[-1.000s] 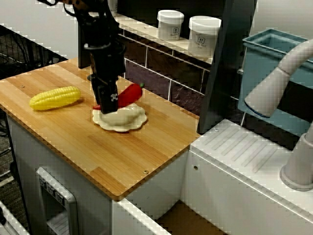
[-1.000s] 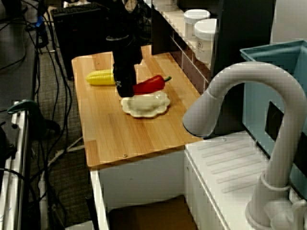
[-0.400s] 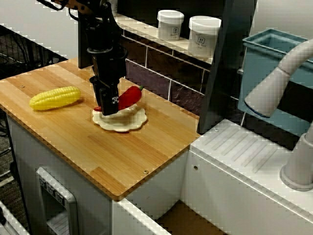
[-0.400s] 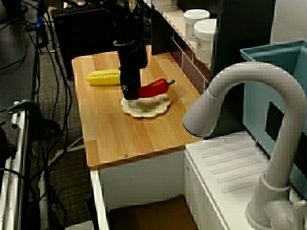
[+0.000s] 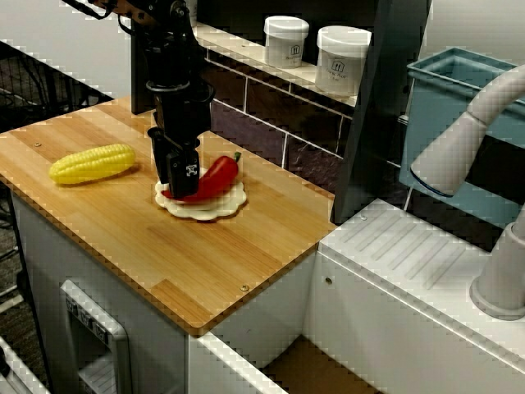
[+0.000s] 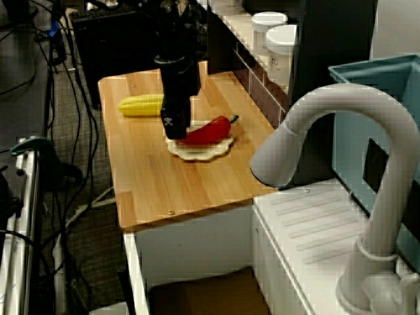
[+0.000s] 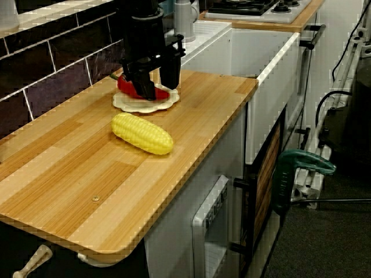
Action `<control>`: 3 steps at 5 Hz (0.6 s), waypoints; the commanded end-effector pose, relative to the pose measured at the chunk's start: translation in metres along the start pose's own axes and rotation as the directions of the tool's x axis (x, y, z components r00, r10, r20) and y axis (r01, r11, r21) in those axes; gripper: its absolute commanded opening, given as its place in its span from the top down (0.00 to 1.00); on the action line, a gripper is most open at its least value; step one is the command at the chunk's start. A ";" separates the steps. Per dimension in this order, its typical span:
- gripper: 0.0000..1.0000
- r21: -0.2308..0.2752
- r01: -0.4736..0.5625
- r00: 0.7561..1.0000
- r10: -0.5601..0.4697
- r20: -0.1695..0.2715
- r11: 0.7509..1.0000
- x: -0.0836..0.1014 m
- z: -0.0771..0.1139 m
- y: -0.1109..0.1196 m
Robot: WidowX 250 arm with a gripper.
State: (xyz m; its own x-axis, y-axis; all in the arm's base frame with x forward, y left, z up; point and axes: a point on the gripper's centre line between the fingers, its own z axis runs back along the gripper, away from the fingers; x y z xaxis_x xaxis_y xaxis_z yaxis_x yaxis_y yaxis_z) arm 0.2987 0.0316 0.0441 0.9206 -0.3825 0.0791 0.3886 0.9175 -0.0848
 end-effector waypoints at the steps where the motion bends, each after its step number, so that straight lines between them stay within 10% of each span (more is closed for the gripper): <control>1: 0.00 0.004 0.006 0.999 -0.006 0.052 1.000 -0.009 0.029 0.015; 3: 0.00 -0.031 -0.005 0.999 0.007 0.048 1.000 -0.028 0.052 0.038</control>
State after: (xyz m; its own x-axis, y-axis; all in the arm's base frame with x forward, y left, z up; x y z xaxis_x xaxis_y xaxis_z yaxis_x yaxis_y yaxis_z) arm 0.2816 0.0761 0.0730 0.9306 -0.3595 0.0685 0.3659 0.9158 -0.1658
